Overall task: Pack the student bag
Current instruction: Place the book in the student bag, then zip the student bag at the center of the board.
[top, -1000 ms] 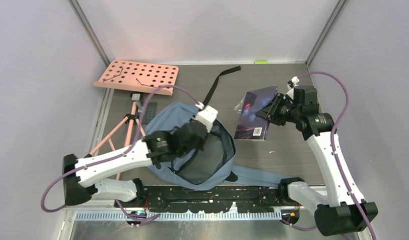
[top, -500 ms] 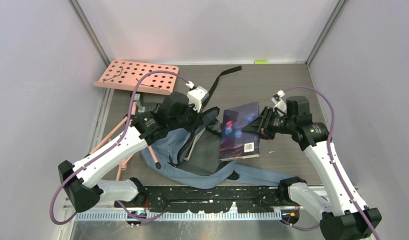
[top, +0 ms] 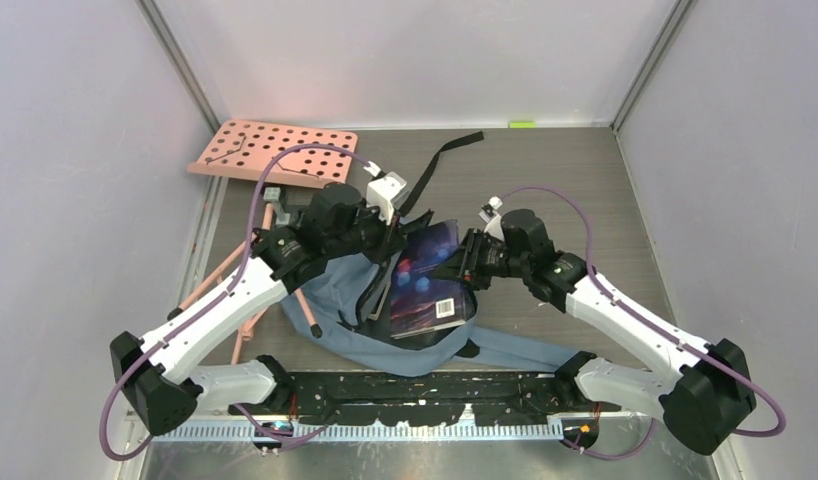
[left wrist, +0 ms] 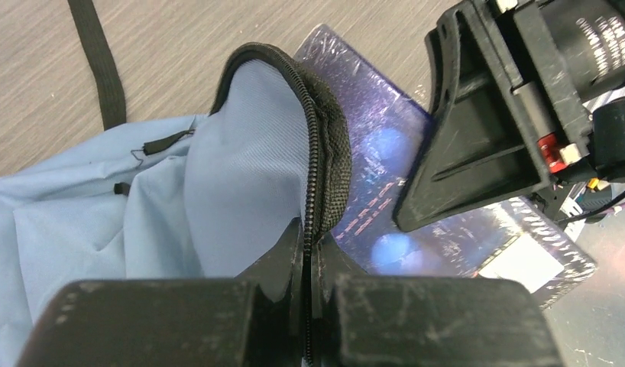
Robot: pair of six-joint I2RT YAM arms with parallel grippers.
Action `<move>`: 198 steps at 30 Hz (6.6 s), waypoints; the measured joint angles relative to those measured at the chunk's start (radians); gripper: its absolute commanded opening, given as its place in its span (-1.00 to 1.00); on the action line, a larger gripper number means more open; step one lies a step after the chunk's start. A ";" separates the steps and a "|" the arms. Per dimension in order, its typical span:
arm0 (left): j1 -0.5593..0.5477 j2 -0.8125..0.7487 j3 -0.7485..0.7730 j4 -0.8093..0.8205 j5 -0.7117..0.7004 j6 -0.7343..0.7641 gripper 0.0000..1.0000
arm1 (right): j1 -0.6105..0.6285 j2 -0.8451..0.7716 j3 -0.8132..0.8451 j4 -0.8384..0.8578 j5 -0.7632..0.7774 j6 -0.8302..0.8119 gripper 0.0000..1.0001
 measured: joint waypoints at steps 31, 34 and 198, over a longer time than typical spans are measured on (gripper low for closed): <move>0.040 -0.095 -0.051 0.065 0.061 0.029 -1.00 | 0.225 0.526 0.012 0.672 0.426 0.070 -0.99; 0.042 -0.091 -0.053 0.068 0.074 0.026 -1.00 | 0.245 0.620 0.073 0.731 0.429 0.077 -0.64; 0.260 -0.245 -0.366 -0.133 -0.154 -0.300 0.90 | 0.814 0.614 0.298 0.013 1.005 -0.491 -0.98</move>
